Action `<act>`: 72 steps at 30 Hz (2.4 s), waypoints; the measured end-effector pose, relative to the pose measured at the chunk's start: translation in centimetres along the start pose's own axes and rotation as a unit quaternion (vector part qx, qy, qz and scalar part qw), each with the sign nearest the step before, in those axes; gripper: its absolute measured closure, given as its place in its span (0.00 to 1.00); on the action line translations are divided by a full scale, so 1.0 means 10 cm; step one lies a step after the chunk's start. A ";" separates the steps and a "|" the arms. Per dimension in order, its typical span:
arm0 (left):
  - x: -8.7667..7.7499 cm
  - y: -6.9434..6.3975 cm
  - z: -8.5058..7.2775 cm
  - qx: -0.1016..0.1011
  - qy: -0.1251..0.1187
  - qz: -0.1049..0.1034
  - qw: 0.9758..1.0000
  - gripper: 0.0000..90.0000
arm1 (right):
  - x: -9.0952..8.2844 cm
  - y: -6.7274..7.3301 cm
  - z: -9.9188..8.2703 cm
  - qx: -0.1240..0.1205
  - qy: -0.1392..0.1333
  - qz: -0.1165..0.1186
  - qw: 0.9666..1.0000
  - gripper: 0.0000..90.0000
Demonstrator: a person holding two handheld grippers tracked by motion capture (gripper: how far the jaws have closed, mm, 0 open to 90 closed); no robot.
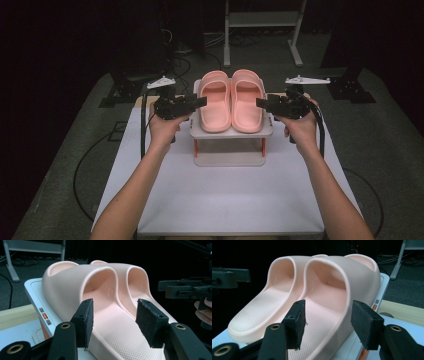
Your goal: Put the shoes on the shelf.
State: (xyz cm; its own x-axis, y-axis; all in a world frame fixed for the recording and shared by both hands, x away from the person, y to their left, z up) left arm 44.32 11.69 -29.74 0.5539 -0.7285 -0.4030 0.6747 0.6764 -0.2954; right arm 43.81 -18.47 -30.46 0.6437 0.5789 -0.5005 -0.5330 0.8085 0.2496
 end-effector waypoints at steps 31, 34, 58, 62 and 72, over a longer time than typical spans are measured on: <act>-0.17 -0.11 -0.18 0.006 -0.010 -0.026 1.000 0.50 | -0.19 0.02 -0.17 -0.014 -0.004 0.012 1.000 0.46; -0.17 -0.12 -0.20 0.007 -0.010 -0.028 1.000 0.49 | -0.21 0.01 -0.19 -0.014 -0.005 0.014 1.000 0.46; -0.27 -0.12 -0.34 0.004 -0.013 -0.033 0.999 0.47 | -0.31 -0.01 -0.38 -0.017 -0.003 0.021 1.000 0.43; -0.28 -0.12 -0.36 0.003 -0.013 -0.034 0.999 0.47 | -0.34 -0.01 -0.39 -0.022 -0.006 0.023 0.999 0.42; -0.32 -0.14 -0.43 0.003 -0.013 -0.037 0.999 0.46 | -0.36 0.02 -0.46 -0.028 -0.004 0.027 0.999 0.41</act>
State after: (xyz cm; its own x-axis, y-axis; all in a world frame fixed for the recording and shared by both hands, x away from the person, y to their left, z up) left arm 39.54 13.55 -31.76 0.5146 -0.7798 -0.3565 0.7174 0.6193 -0.3190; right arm 38.84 -20.91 -32.45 0.6174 0.6223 -0.4812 -0.5966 0.7691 0.2291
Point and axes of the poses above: each handheld gripper's, and its own axes: x roughly forward along the jaws, z roughly out of its top, y roughly to its left, the point moved 4 cm from there along x, roughly forward along the jaws, and after that the axes turned 6 degrees about y, right-handed, at the moved point
